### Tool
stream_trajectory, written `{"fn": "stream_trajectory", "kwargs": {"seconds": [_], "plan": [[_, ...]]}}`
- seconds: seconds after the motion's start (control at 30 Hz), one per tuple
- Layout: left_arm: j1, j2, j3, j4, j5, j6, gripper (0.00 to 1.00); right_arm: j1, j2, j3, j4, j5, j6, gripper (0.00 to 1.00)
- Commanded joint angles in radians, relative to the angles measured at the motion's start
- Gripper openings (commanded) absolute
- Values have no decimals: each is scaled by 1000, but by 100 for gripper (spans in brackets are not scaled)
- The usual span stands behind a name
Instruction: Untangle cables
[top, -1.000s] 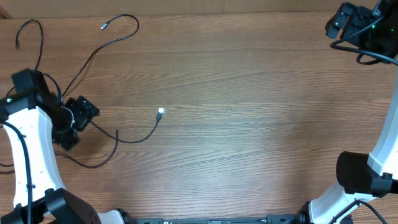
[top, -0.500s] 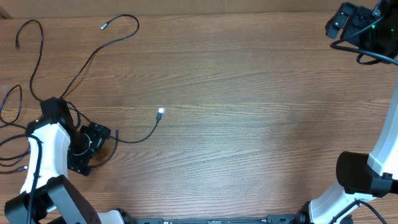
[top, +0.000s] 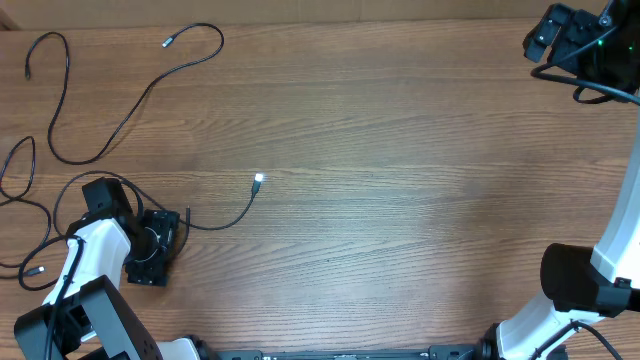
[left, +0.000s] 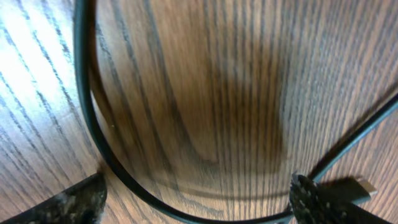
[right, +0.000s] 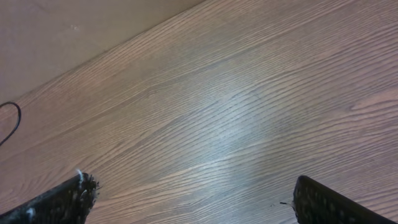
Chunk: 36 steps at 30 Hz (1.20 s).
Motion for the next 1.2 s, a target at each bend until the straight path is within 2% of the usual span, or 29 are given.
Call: {"fn": "stream_trajectory", "kwargs": {"seconds": [0.0, 0.13, 0.33, 0.37, 0.47, 0.73, 0.97, 1.03, 1.1, 1.17], "plan": [[5, 2, -44, 45, -10, -39, 81, -1, -18, 3, 2, 2, 4, 100], [5, 2, -48, 72, -9, -39, 53, -1, -18, 3, 2, 2, 4, 100], [6, 2, -48, 120, 22, -47, 22, -1, -18, 3, 2, 2, 4, 100], [6, 2, -48, 128, 35, -51, 14, -1, -18, 3, 2, 2, 4, 100], [6, 2, -48, 151, 110, -74, 4, -1, -18, 3, 2, 2, 4, 100], [6, 2, -47, 259, 273, -102, 4, -1, -18, 3, 2, 2, 4, 100], [7, 2, -47, 222, 235, -236, 5, -1, -18, 3, 2, 2, 4, 100], [7, 2, -47, 223, 222, -234, 24, -1, -18, 3, 2, 2, 4, 100], [6, 2, -47, 224, 218, -232, 60, -1, -18, 3, 2, 2, 4, 100], [6, 2, -47, 234, 219, -213, 73, -1, -18, 3, 2, 2, 4, 100]]}}
